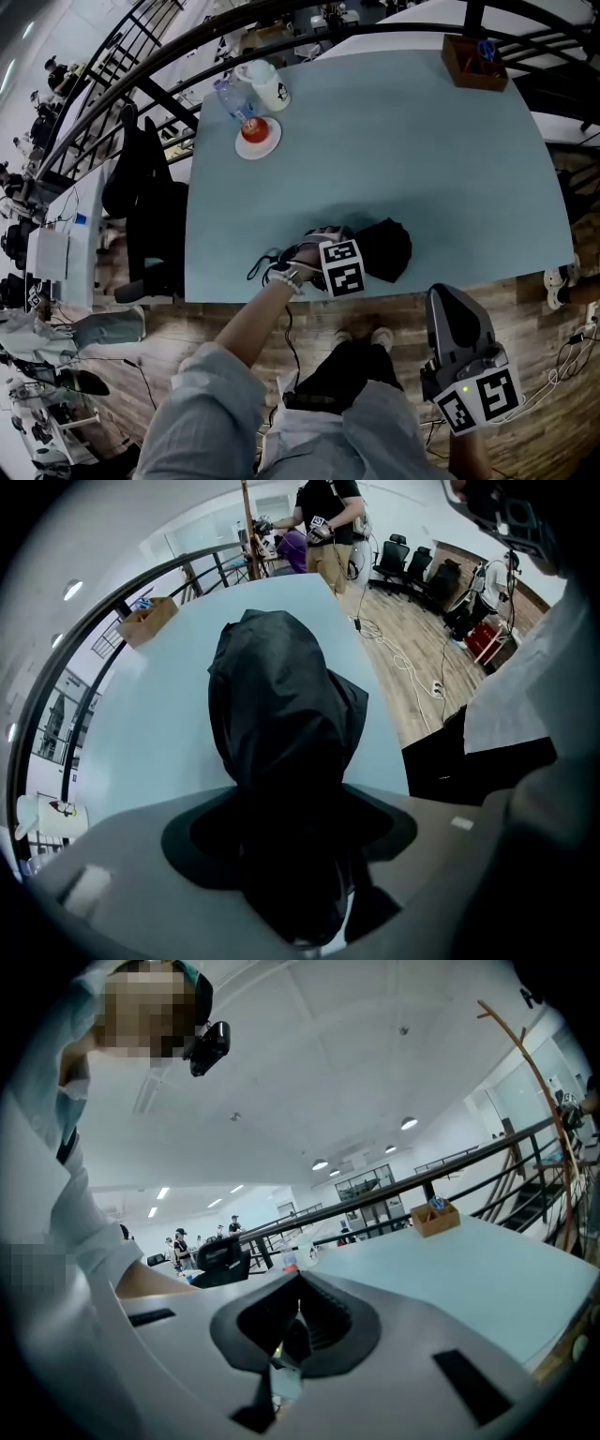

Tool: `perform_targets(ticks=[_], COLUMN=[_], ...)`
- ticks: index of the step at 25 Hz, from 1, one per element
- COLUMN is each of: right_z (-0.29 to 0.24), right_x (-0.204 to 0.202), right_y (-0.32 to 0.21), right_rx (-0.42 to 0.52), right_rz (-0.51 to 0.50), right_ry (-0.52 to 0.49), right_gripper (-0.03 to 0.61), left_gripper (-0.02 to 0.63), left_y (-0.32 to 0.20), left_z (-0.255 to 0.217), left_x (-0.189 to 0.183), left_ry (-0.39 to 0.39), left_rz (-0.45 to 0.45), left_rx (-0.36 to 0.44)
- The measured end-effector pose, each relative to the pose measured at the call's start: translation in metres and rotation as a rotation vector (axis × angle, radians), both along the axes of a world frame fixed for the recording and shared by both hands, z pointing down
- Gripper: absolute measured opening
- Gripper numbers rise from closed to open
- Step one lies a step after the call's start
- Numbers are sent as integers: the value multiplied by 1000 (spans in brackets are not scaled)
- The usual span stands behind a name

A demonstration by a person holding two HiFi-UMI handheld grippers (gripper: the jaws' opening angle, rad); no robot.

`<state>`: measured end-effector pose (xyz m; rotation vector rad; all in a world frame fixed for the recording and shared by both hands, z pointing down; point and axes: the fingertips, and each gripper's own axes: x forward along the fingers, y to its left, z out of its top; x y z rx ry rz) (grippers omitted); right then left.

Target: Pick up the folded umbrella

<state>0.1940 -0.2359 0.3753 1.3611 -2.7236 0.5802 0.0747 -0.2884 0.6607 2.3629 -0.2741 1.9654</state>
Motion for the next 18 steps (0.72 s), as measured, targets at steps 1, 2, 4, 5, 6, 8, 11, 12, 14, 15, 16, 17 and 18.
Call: perform_targets(ticks=[1,2,4,5,6,8,11,12,14,15,16,17,18], right_z=[1,2,4,5,6,6,3,2,1,0,-1,-3,-6], right_x=[-1,-3,-6,-7,-8,-10,-14,-14,-17,-20,-22,-25,-28], right_y=[1,2,5,6,7,8,10,11,12,13,14,15,16], right_rx=[-3,-6,-15,-20,-24,-28,-25,-23,-17,-13,-7,0,6], right_rz=[1,0,-3,-3,-2,3,14,18,22,22,22,22,21], right_ry=[2,4,3,1,-1,-4,-4,-1,5,10,16,21,24], right_gripper=[0,0,0,0,0,0,0,0,0,0,0,0,0], left_gripper=[278,278,287,288,288,288,288,288,287,287,285,285,285], left_y=[0,0,-1,-1,-2,-2,0,0,0,0,-1,-1,-1], left_z=[2,3,6,6,6,7,5,4,3,3,2,2,0], left_x=[0,0,0,1,1,1,1,1,2,2,1,0,-1], left_ry=[-1,-3,-7,-6,-3,3,33,46,61,64,68,74,81], left_rz=[-2,-3,-5,-3,-1,2,15,21,25,20,13,5,-3], left_rx=[-3,-7,-23,-32,-39,-50,-20,7,57,77,96,117,144])
